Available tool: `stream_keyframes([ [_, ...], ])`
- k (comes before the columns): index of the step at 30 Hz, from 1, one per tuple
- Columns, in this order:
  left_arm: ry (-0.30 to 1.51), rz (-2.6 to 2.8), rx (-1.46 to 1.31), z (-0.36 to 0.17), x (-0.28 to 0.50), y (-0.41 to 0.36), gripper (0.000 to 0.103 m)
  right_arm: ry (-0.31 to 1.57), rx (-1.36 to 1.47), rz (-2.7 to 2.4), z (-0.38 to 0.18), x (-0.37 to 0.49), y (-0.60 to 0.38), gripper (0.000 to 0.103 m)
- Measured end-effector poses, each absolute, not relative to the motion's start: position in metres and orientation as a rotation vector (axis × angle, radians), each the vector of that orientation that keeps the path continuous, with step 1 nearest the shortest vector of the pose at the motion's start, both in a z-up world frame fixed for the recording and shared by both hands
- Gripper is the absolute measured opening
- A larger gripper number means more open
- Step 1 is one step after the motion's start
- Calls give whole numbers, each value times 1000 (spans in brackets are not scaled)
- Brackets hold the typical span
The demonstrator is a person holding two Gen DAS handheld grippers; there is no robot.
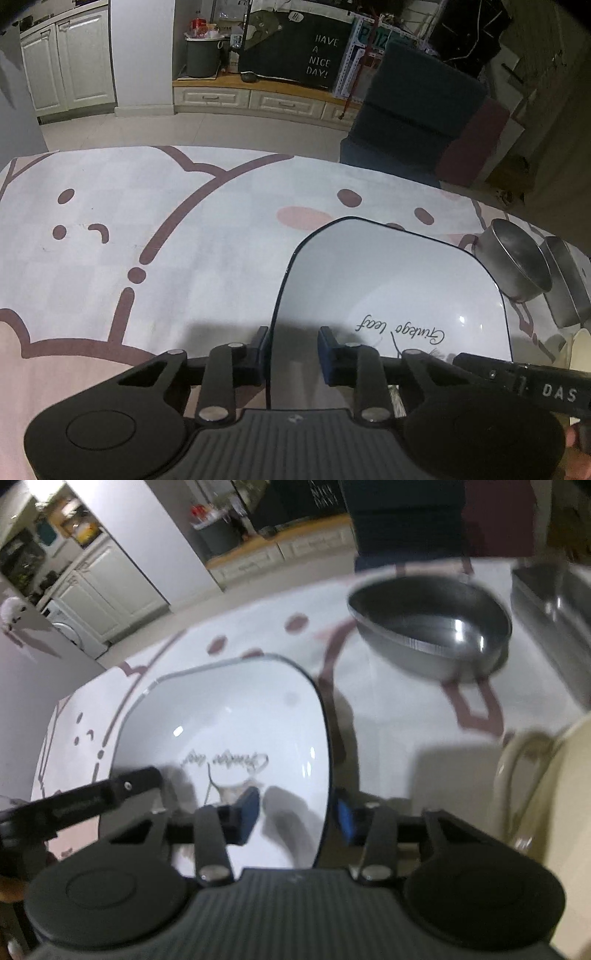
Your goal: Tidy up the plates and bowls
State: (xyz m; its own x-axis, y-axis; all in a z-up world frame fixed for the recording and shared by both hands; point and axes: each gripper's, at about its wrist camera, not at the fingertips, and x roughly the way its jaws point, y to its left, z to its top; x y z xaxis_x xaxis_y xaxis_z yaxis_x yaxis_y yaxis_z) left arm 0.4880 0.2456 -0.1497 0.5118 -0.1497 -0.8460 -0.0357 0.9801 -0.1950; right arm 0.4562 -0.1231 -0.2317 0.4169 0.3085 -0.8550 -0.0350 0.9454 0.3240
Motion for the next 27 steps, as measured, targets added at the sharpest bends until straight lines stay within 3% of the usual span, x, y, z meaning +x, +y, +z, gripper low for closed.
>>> stream_keyframes([
  [5,1038,-78,-228,-149,486,253,21,1114,308,209,-232,458,-126,41],
  [7,1034,-89,-254,-150,484,258,19,1103,294,204,-236,464,-128,26],
  [10,1020,-104,-316,-153,482,267,16,1095,325,218,-237,468,-139,20],
  [18,957,-159,-503,-166,470,291,7,1045,348,295,-240,471,-162,16],
  [27,911,-117,-543,-156,457,285,9,988,330,361,-229,477,-171,12],
])
